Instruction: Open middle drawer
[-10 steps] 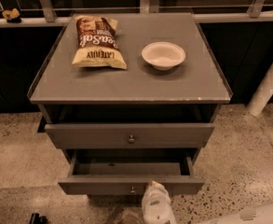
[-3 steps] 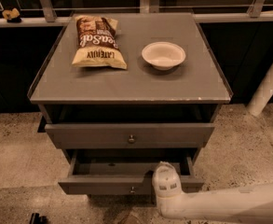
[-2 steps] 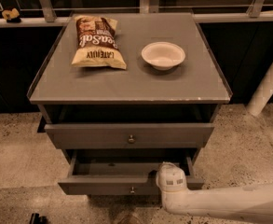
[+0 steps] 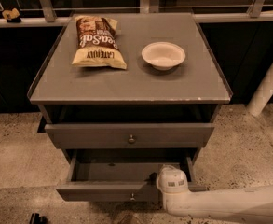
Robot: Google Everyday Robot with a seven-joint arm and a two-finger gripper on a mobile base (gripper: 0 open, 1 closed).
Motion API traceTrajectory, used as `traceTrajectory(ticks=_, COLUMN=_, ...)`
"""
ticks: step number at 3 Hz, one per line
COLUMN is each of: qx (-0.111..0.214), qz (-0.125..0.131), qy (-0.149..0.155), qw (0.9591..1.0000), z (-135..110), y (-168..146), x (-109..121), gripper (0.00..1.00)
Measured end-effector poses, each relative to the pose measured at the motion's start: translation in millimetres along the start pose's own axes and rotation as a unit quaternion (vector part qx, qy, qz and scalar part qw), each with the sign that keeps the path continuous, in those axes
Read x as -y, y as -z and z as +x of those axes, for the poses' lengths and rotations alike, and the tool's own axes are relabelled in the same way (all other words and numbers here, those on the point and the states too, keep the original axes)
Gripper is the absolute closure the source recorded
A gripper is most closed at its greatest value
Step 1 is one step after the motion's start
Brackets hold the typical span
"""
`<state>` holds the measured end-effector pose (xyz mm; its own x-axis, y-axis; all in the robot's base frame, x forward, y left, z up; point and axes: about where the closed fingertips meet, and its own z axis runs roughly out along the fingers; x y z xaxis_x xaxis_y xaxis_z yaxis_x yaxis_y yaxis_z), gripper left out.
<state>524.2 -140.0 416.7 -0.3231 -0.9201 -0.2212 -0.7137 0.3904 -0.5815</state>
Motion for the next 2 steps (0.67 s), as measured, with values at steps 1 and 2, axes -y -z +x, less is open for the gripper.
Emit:
traceTrajectory(ticks=1, qx=0.0, qz=0.0, qy=0.0, qw=1.0, z=0.0, y=0.0, x=0.0, gripper=0.58)
traceTrajectory(ticks=2, qx=0.0, qz=0.0, qy=0.0, qw=1.0, z=0.0, y=0.0, x=0.0, gripper=0.35)
